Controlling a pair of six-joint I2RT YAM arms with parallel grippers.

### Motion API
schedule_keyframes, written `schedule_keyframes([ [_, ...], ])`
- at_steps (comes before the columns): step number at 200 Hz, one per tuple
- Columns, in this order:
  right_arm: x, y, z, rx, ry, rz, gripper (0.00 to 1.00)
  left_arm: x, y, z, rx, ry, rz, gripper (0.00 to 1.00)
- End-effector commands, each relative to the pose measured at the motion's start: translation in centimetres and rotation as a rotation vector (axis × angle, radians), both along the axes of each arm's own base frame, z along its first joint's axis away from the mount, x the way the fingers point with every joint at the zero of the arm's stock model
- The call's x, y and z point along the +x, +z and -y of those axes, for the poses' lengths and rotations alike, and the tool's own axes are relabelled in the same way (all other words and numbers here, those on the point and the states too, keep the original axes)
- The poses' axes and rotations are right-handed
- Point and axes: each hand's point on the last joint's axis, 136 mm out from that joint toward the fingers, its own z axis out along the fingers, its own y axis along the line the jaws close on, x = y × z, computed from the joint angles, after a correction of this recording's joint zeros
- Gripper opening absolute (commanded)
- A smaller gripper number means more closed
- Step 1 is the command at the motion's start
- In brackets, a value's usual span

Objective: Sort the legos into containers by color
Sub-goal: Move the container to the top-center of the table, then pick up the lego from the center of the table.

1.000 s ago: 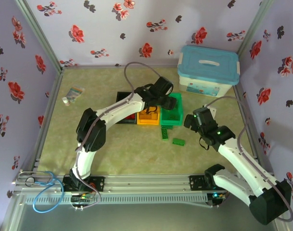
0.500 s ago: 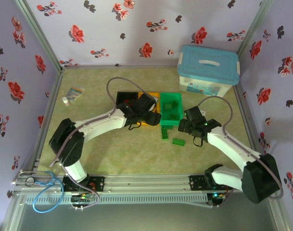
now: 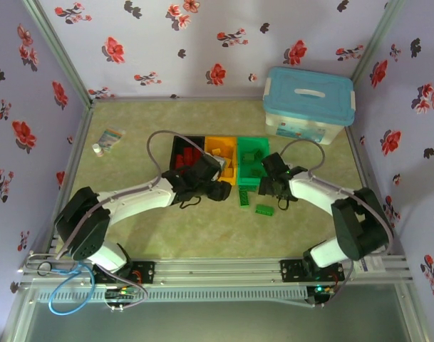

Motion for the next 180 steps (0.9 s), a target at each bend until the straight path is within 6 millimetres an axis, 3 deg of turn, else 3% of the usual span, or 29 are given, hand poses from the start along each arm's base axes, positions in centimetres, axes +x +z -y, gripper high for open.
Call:
schedule_keyframes([
  [1,3.0,0.9,-0.6,-0.025,0.012,0.053,0.87,-0.5,0.5,0.8,-0.032,0.001,0.015,0.66],
  [32,3.8,0.7,-1.6,-0.008,0.023,0.037,0.85,-0.9,-0.1,1.8,-0.021,-0.017,0.005,0.66],
  [54,2.8,1.0,-1.5,0.009,0.015,0.046,0.85,-1.0,-0.7,2.8,-0.008,-0.034,-0.005,0.67],
  [80,1.1,2.7,-0.8,0.049,-0.009,0.092,0.85,-0.9,-1.7,4.7,0.024,-0.069,-0.023,0.68],
  [135,-1.1,8.1,3.8,0.036,-0.138,0.271,0.91,0.4,-3.1,7.3,0.064,-0.044,-0.066,0.7],
  [180,-1.7,9.0,4.9,0.051,-0.178,0.307,0.93,1.5,-5.2,8.2,0.147,0.047,-0.11,0.72],
])
